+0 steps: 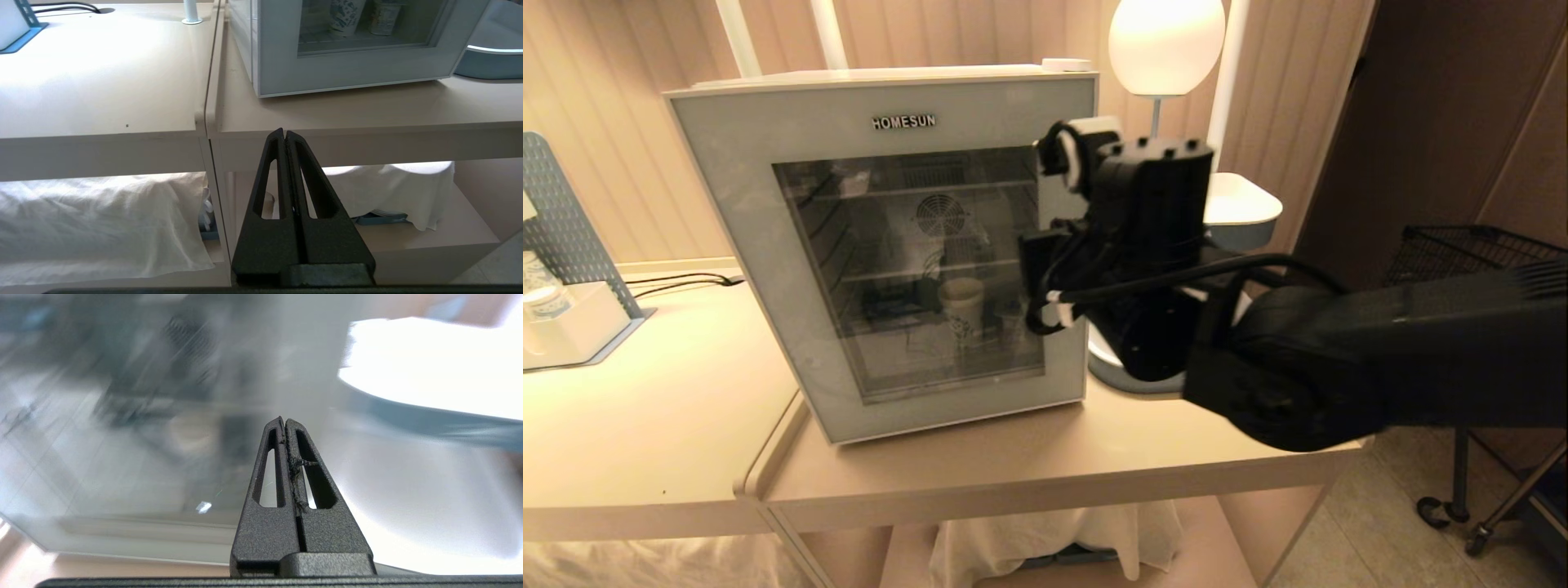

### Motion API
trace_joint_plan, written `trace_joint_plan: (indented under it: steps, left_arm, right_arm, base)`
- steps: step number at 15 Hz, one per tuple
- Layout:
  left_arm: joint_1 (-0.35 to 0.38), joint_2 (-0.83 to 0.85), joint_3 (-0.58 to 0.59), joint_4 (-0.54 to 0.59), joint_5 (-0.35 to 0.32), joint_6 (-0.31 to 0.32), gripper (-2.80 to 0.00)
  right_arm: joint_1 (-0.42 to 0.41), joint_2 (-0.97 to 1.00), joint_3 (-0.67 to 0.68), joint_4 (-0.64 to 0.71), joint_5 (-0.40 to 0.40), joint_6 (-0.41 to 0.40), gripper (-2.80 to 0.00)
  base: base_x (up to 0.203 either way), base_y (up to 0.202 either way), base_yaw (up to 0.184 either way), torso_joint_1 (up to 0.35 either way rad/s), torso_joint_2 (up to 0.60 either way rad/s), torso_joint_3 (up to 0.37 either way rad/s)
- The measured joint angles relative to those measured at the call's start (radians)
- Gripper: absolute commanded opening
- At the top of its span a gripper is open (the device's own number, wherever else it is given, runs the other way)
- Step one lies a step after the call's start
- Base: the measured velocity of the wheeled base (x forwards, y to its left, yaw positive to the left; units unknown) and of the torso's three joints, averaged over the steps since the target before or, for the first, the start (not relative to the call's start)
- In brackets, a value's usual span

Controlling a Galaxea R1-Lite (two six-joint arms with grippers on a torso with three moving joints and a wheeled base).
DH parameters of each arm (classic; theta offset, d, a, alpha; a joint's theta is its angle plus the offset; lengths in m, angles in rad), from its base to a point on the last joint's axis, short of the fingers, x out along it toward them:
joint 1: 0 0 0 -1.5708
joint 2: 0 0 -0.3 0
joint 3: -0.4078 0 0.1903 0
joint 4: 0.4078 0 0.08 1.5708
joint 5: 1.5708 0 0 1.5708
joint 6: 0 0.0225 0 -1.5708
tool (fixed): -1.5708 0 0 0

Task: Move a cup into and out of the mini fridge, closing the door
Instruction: Close the freezer door, then open the freezer door

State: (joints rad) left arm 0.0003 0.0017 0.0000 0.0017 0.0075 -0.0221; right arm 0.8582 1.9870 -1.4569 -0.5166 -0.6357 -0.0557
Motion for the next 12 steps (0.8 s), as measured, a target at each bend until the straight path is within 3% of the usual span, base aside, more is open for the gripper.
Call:
trace_joint_plan:
  steps: [4,9,12]
  left_arm:
    - [0.001,0.000,0.000,0.000,0.000,0.000,-2.80]
    - [0.001,0.000,0.000,0.000,0.000,0.000,-2.80]
    - [0.001,0.000,0.000,0.000,0.000,0.000,-2.80]
  right_arm:
    - [-0.124,-0.433,0.220,0.048,-0.148,-0.016,-2.80]
    - [-0.551,-1.020,0.508,0.172,-0.233,-0.027,-2.80]
    - [-0.739,-1.337,0.734,0.201,-0.223,-0.038,-2.80]
  base:
    - [0.000,0.000,0.000,0.000,0.00,0.000]
    - [0.000,0.000,0.000,0.000,0.00,0.000]
    - [0.000,0.000,0.000,0.000,0.00,0.000]
